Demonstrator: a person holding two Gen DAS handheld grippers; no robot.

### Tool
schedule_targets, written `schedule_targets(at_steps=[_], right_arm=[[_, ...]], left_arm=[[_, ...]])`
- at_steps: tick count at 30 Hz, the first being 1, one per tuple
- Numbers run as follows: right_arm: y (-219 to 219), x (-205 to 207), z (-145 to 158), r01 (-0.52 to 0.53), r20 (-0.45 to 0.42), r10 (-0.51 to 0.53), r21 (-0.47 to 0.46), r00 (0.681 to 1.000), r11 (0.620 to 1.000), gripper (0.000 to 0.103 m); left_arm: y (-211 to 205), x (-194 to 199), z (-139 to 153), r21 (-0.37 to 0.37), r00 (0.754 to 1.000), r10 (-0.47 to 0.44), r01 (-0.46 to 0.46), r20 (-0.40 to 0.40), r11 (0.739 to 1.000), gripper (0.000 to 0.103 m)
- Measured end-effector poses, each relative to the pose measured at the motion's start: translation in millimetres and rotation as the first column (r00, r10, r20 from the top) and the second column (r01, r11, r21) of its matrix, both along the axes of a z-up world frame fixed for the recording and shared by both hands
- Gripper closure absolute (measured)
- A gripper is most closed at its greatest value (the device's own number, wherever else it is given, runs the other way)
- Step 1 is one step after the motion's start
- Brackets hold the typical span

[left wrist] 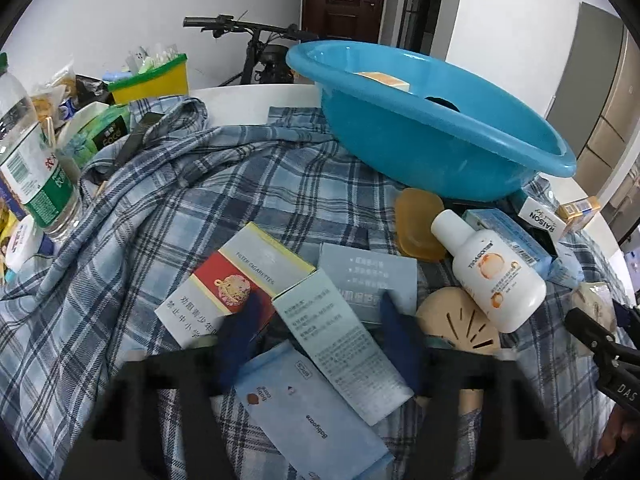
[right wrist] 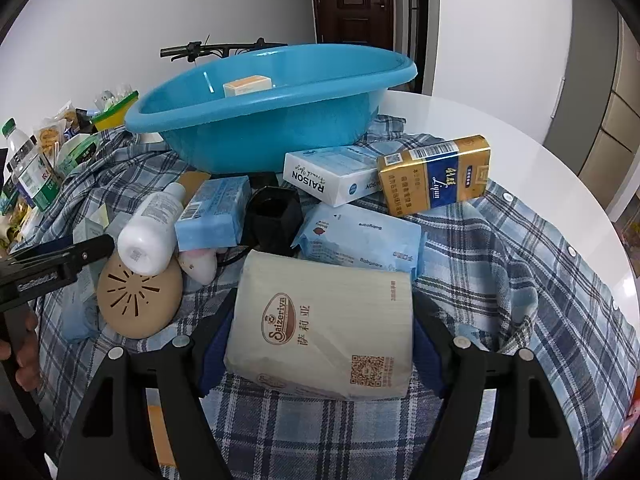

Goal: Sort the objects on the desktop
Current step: 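Close the left tool on the slim pale-blue box while the right tool closes on the tissue pack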

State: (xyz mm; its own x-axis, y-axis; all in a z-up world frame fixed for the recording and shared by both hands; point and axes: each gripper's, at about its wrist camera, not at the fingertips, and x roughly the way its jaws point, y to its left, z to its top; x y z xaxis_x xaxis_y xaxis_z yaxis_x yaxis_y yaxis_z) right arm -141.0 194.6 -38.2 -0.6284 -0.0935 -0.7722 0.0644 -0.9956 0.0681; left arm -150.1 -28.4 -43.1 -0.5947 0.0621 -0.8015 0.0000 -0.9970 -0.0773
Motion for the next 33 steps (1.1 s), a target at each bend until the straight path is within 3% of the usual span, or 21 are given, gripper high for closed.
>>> schedule_targets(at_steps=[4,12,15,17,19,24,25,27,28,33], right_arm=[[1.9,0.7,0.4,0.001,-0.002,-0.001,-0.006,1.000,1.000,0.029],[6.0,1.8,2.6,0.007,-0.009,-0.008,-0.017,1.000,1.000,0.029],[7.5,2.5,2.6,0.009,-0.010,-0.009,-0.023,1.000,1.000,0.029],[8.0,3.0,2.2,0.010,-0.011,-0.011,-0.025,1.000,1.000,0.029],[8.7,3.4,1.9,0.011,-0.011,-0.011,-0.029,1.000,1.000,0.029],[9.1,3.7,1.0,0.012,-0.007,-0.012,-0.037,1.000,0.999,0.029],[8.7,3.9,1.0,0.010,-0.007,-0.011,-0.037,1.000,0.999,0.029],[8.1,4.5,1.3,0.007,-0.008,-0.007,-0.034,1.000,0.999,0.029],[7.8,4.9,1.4,0.006,-0.008,-0.006,-0.034,1.000,0.999,0.029],[8.0,5.7,1.9,0.005,-0.008,-0.005,-0.035,1.000,0.999,0.029]], left_arm=[[-3.8,-0.2,3.3,0.061,1.000,-0.018,0.018,0.001,0.998,0.065],[18.9,10.3,1.7,0.023,0.995,-0.101,0.100,0.017,0.995,0.068],[15.9,14.1,-1.0,0.032,0.996,-0.080,0.079,0.030,0.996,0.060],[11.4,16.7,-2.1,0.049,0.997,-0.064,0.062,0.037,0.997,0.041],[6.6,21.4,-3.5,0.100,0.997,-0.060,0.056,0.042,0.993,0.032],[12.9,32.8,-5.2,0.054,0.997,-0.068,0.066,0.029,0.996,0.032],[12.2,34.6,-4.8,0.065,0.998,-0.063,0.062,0.026,0.996,0.032],[10.3,37.2,-3.7,0.092,0.998,-0.065,0.062,0.023,0.994,0.051],[10.6,37.0,-3.7,0.084,0.997,-0.068,0.065,0.029,0.994,0.068],[6.1,40.4,-3.2,0.086,0.995,-0.082,0.078,0.049,0.993,0.072]])
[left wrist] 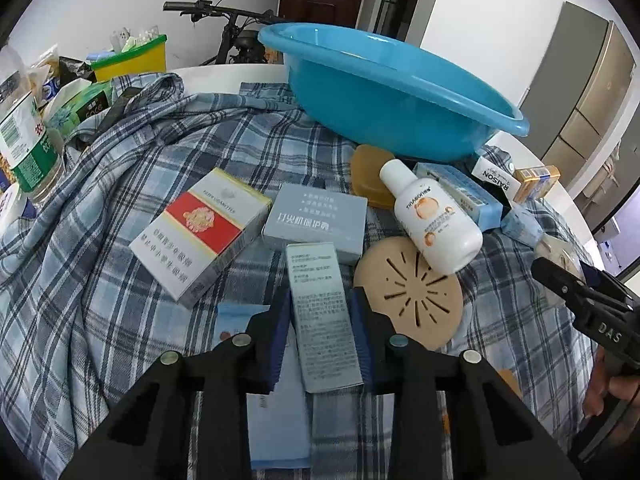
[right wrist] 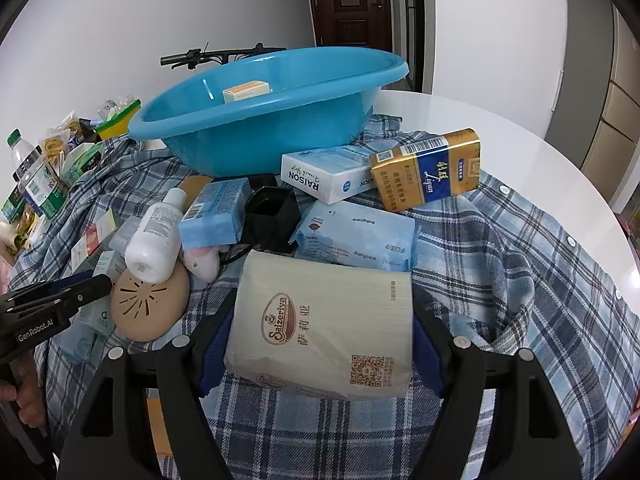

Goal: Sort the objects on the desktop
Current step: 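Close the left tool on the slim pale-blue box while the right tool closes on the tissue pack, then lift the slim box with the left tool and the tissue pack with the right tool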

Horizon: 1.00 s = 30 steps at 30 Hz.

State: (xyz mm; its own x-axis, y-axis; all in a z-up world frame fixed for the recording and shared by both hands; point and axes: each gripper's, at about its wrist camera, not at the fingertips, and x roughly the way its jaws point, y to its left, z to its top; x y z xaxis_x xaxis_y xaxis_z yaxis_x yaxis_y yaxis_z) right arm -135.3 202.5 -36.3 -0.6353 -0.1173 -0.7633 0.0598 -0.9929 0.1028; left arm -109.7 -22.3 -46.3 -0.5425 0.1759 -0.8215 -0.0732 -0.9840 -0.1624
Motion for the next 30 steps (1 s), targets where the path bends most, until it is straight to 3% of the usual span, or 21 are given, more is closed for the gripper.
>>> schedule_targets(at_steps=[13,16,20,22,24,25,30], right_arm=[[-2.1,1.6,0.2,-0.009,0.005,0.010,-0.012,1.000,1.000,0.029],[-1.0,2.6,1.7,-0.004,0.001,0.004,-0.010,1.000,1.000,0.029],[1.9,1.7,1.5,0.005,0.000,-0.005,-0.012,1.000,1.000,0.029],[2.6,1.4,0.8,0.004,0.002,-0.004,-0.013,1.000,1.000,0.029],[2.4,1.6,0.3,0.002,0.003,-0.002,-0.012,1.000,1.000,0.029],[1.9,1.4,0.2,0.000,0.002,0.000,-0.011,1.000,1.000,0.029],[1.7,1.4,0.5,0.000,0.002,0.000,-0.012,1.000,1.000,0.029]], left_arm=[[2.1,14.5,-3.8,-0.023,0.999,-0.026,0.027,0.029,0.999,0.072],[7.0,12.5,-6.9,-0.048,0.999,-0.031,0.031,0.019,0.998,0.066],[10.7,11.0,-11.0,-0.075,0.999,-0.029,0.030,0.018,0.997,0.047],[10.6,10.0,-14.2,-0.081,0.999,-0.028,0.029,0.018,0.996,0.047],[8.6,10.1,-15.2,-0.086,1.000,-0.018,0.019,0.015,0.996,0.058],[7.4,9.9,-15.3,-0.082,1.000,-0.013,0.014,0.018,0.997,0.073],[4.9,11.8,-12.5,-0.070,1.000,-0.016,0.016,0.004,0.997,0.074]])
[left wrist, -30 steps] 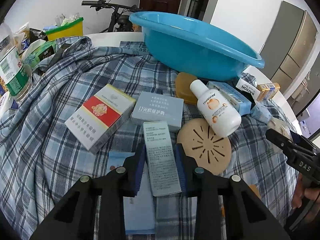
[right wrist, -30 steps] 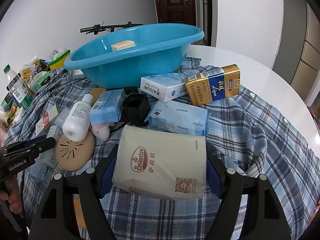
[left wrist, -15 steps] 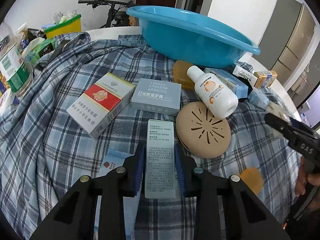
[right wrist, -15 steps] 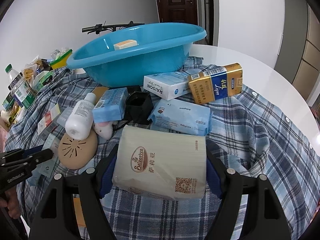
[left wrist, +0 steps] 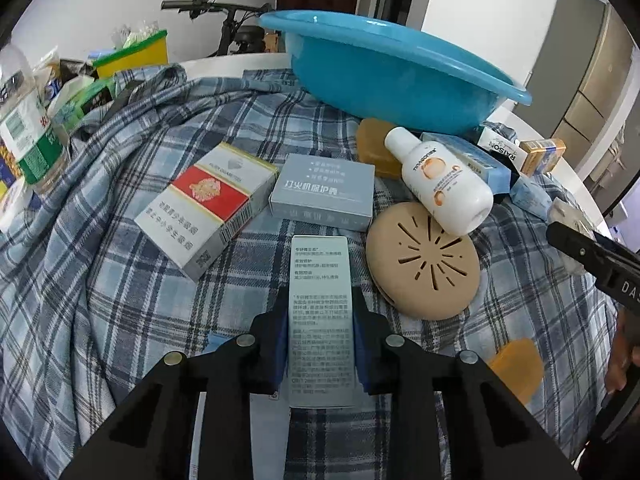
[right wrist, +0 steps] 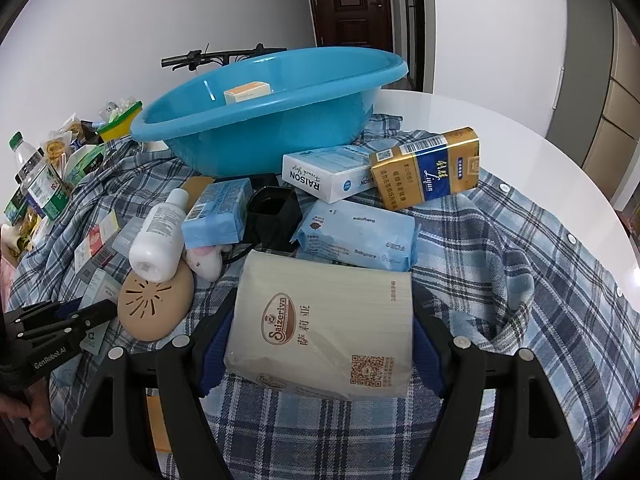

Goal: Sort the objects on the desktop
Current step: 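Lift the slim box with the left tool and the tissue pack with the right tool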

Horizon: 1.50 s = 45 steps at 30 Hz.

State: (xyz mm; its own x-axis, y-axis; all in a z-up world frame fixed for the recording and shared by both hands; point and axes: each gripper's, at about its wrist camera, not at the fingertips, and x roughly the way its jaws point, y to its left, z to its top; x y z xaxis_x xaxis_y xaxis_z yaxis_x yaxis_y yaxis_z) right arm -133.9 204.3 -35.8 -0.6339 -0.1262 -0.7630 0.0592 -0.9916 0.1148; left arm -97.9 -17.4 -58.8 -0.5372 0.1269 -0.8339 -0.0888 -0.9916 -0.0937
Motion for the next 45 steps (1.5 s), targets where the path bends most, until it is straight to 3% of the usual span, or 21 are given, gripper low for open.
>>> schedule_targets(at_steps=[18,23,36,45], right_arm=[[-1.2,4.4,11.7,0.001,-0.034,-0.001,0.015,0.999,1.000,0.029],[-2.8,6.6,23.6,0.004,-0.066,-0.002,0.027,0.998,1.000,0.029],[-16.6,22.9,92.3,-0.009,-0.271,0.024,0.056,0.962,0.998,0.029],[-23.4,38.7,124.9,-0.022,-0.362,0.036,0.045,0.931,0.999,0.029]], left_arm=[[4.8,2.9,24.4,0.011,0.997,-0.004,0.005,-0.077,1.000,0.074],[9.5,0.2,44.6,0.016,0.990,-0.006,0.009,-0.139,1.000,0.074],[18.2,-1.8,122.4,0.026,0.934,-0.003,0.013,-0.356,1.000,0.074],[20.1,11.3,151.3,0.041,0.905,-0.012,0.032,-0.425,0.999,0.074]])
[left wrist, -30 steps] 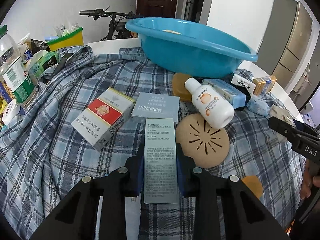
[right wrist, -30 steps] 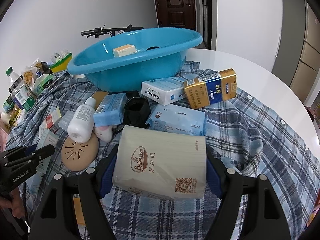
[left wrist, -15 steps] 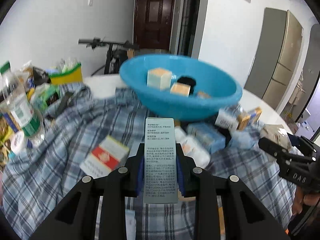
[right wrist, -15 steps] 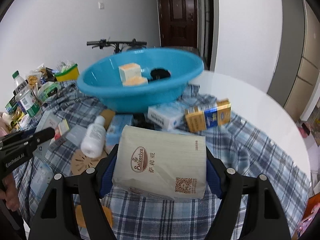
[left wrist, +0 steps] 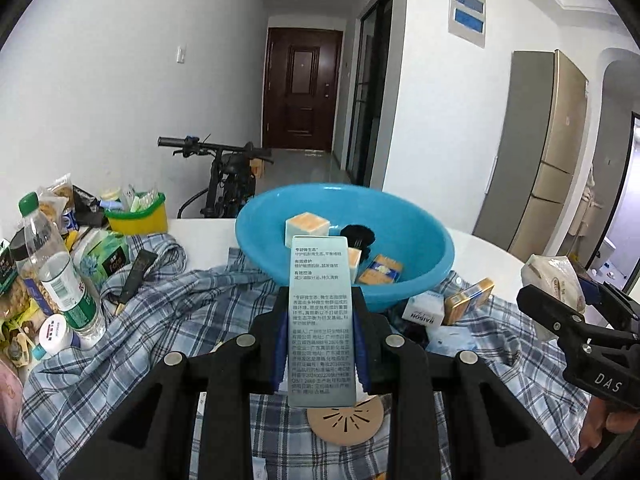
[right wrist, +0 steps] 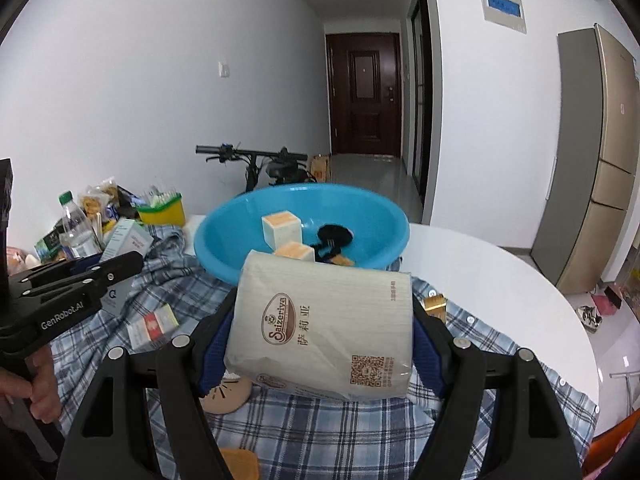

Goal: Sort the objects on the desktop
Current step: 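Lift the slim box with the left tool and the tissue pack with the right tool, then carry the slim box and tissue pack above the blue basin with both tools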

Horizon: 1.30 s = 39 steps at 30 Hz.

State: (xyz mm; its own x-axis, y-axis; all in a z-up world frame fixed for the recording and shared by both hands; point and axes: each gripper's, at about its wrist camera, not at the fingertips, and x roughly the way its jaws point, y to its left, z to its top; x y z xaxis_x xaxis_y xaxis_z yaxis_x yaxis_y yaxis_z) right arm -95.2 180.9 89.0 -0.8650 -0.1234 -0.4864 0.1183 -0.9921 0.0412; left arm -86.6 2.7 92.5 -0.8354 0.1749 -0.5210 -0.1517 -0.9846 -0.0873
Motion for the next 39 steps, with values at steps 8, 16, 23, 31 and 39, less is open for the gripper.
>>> schedule_targets(at_steps=[8,16,23,31,39], right_arm=[[-1.3,6.8,11.9,-0.006,-0.034,0.005,-0.006,0.999,1.000,0.029],[-1.4,11.6,18.5,-0.009,-0.055,0.008,-0.010,0.998,1.000,0.029],[0.3,12.7,18.9,-0.013,-0.055,0.012,-0.016,0.998,1.000,0.029],[2.3,10.9,22.1,-0.016,-0.063,0.014,-0.021,0.998,1.000,0.029],[0.3,-2.3,27.0,-0.030,-0.068,0.029,-0.011,0.997,0.999,0.029]], left_arm=[[3.9,8.9,8.6,-0.002,1.000,0.000,0.000,-0.022,1.000,0.074],[4.5,11.3,12.0,-0.003,0.999,-0.003,0.003,-0.033,1.000,0.074],[3.4,12.0,13.7,-0.003,0.999,-0.002,0.001,-0.037,1.000,0.074],[-0.9,8.8,18.3,-0.004,0.999,0.006,-0.006,-0.041,1.000,0.074],[-4.8,-3.8,24.0,-0.003,0.998,0.020,-0.020,-0.053,1.000,0.074]])
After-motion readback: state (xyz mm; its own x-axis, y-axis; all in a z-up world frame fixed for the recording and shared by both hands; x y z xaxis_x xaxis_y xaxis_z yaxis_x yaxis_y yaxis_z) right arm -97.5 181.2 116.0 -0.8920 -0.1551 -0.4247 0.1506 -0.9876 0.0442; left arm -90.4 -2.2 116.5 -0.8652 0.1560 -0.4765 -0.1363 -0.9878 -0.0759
